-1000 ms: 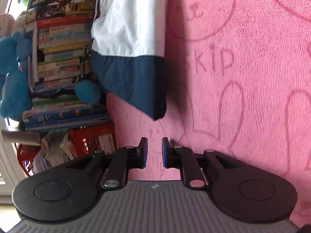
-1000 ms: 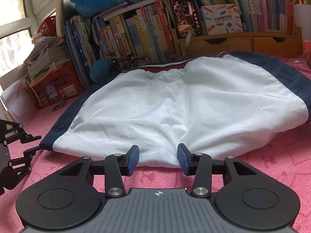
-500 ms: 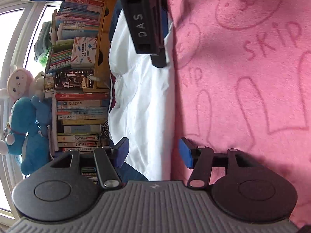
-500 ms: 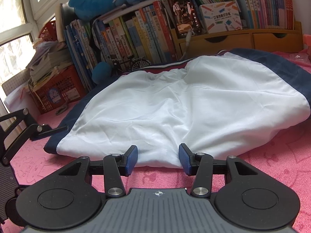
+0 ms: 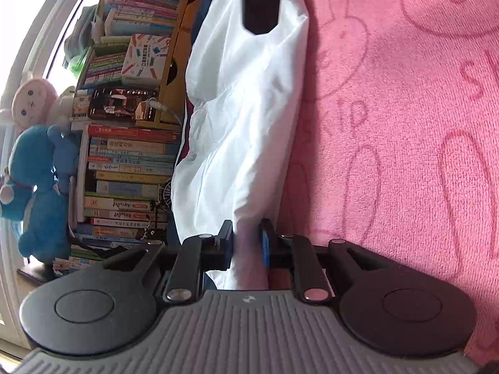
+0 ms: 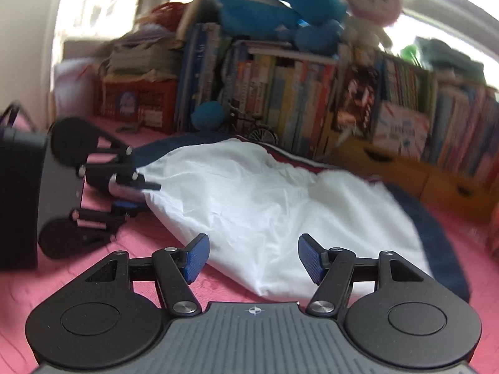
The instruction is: Fold clothes
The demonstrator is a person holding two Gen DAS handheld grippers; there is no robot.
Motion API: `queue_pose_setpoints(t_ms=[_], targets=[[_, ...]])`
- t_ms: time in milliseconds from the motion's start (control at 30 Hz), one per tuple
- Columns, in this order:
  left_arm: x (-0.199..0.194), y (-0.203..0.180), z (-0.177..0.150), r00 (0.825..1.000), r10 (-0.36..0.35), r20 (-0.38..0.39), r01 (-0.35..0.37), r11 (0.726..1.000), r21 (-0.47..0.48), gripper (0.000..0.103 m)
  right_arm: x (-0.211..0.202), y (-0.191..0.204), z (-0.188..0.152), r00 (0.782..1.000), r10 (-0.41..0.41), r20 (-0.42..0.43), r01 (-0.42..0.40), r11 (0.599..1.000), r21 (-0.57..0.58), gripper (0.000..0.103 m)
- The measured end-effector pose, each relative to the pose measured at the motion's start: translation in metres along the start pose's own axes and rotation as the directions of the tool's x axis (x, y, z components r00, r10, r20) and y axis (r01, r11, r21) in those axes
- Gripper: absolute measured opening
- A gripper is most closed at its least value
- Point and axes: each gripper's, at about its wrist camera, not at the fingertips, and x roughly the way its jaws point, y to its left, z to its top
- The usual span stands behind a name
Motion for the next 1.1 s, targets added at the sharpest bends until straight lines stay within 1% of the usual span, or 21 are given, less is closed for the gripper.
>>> queue_pose_setpoints(t_ms=[33, 100, 200, 267, 333, 367, 400, 467, 500, 533, 600, 633, 700, 733, 833, 867, 933, 967, 1000, 1033, 1100], targets=[[-0.001, 0.006, 0.000, 1.000, -0.004, 0.003, 0.004, 0.999, -0.042, 0.017, 0.000, 0.010, 0.001, 1.000, -0.023, 0.016, 0.025, 0.990, -0.135, 0.066], [-0.003, 0.018, -0.001, 1.000, -0.010, 0.010, 0.012, 0.993, -0.120, 0.017, 0.007, 0.030, 0.001, 0.999, -0.038, 0.029, 0.047, 0.925, -0.377, 0.066], [-0.007, 0.035, -0.003, 1.000, -0.017, 0.019, 0.020, 0.976, -0.216, 0.017, 0.025, 0.057, -0.003, 1.000, 0.007, -0.001, -0.007, 0.822, -0.570, 0.066], [-0.008, 0.039, -0.005, 1.000, -0.011, 0.020, 0.016, 0.972, -0.233, 0.017, 0.038, 0.070, -0.004, 1.000, 0.018, -0.011, -0.021, 0.769, -0.639, 0.065], [-0.006, 0.037, -0.007, 1.000, -0.020, 0.010, 0.022, 0.973, -0.229, 0.016, 0.051, 0.076, -0.003, 1.000, -0.013, 0.022, 0.024, 0.733, -0.679, 0.054], [-0.005, 0.036, -0.009, 1.000, -0.025, 0.005, 0.026, 0.974, -0.227, 0.015, 0.057, 0.072, -0.003, 0.998, -0.052, 0.047, 0.070, 0.720, -0.690, 0.037], [-0.003, 0.035, -0.012, 0.999, -0.037, -0.005, 0.035, 0.972, -0.231, 0.014, 0.063, 0.068, -0.004, 0.994, -0.083, 0.066, 0.106, 0.708, -0.699, 0.031], [0.002, 0.031, -0.020, 0.998, -0.064, -0.026, 0.056, 0.969, -0.240, 0.014, 0.064, 0.050, -0.008, 0.994, -0.086, 0.062, 0.104, 0.695, -0.712, 0.031], [0.005, 0.029, -0.023, 0.995, -0.092, -0.035, 0.081, 0.965, -0.248, 0.014, 0.063, 0.043, -0.014, 0.993, -0.094, 0.071, 0.116, 0.668, -0.735, 0.031], [0.008, 0.024, -0.027, 0.994, -0.100, -0.047, 0.085, 0.964, -0.251, 0.010, 0.061, 0.036, -0.020, 0.991, -0.104, 0.080, 0.128, 0.639, -0.759, 0.030], [0.009, 0.016, -0.031, 0.997, -0.064, -0.044, 0.052, 0.969, -0.242, 0.006, 0.056, 0.023, -0.036, 0.988, -0.133, 0.081, 0.144, 0.579, -0.803, 0.030], [0.009, 0.015, -0.032, 0.997, -0.060, -0.044, 0.047, 0.966, -0.256, 0.005, 0.055, 0.014, -0.042, 0.986, -0.153, 0.067, 0.143, 0.567, -0.811, 0.030], [0.008, 0.016, -0.034, 0.997, -0.056, -0.043, 0.041, 0.956, -0.289, 0.004, 0.055, -0.011, -0.058, 0.976, -0.216, 0.035, 0.150, 0.548, -0.823, 0.029], [0.007, 0.017, -0.035, 0.998, -0.056, -0.039, 0.042, 0.955, -0.293, 0.005, 0.057, -0.025, -0.067, 0.967, -0.255, 0.017, 0.157, 0.540, -0.827, 0.027], [0.007, 0.018, -0.038, 0.998, -0.053, -0.032, 0.041, 0.957, -0.288, 0.005, 0.063, -0.072, -0.092, 0.930, -0.366, -0.035, 0.173, 0.520, -0.837, 0.024], [0.007, 0.018, -0.039, 0.998, -0.050, -0.031, 0.039, 0.958, -0.284, 0.004, 0.066, -0.091, -0.103, 0.909, -0.412, -0.060, 0.179, 0.517, -0.837, 0.022], [0.006, 0.017, -0.039, 0.999, -0.044, -0.031, 0.033, 0.956, -0.292, 0.004, 0.067, -0.116, -0.116, 0.887, -0.454, -0.087, 0.191, 0.530, -0.826, 0.021], [0.006, 0.017, -0.040, 0.999, -0.042, -0.032, 0.030, 0.954, -0.297, 0.004, 0.067, -0.125, -0.120, 0.878, -0.469, -0.099, 0.198, 0.543, -0.816, 0.015], [0.006, 0.017, -0.040, 0.999, -0.039, -0.032, 0.027, 0.953, -0.302, 0.004, 0.066, -0.132, -0.122, 0.866, -0.484, -0.129, 0.202, 0.573, -0.794, 0.010], [0.006, 0.017, -0.041, 0.999, -0.036, -0.033, 0.024, 0.951, -0.307, 0.004, 0.065, -0.138, -0.123, 0.856, -0.495, -0.149, 0.211, 0.598, -0.774, 0.011], [0.002, 0.016, -0.042, 0.999, -0.032, -0.043, 0.017, 0.954, -0.299, 0.006, 0.051, -0.138, -0.125, 0.855, -0.504, -0.119, 0.253, 0.607, -0.754, 0.020]])
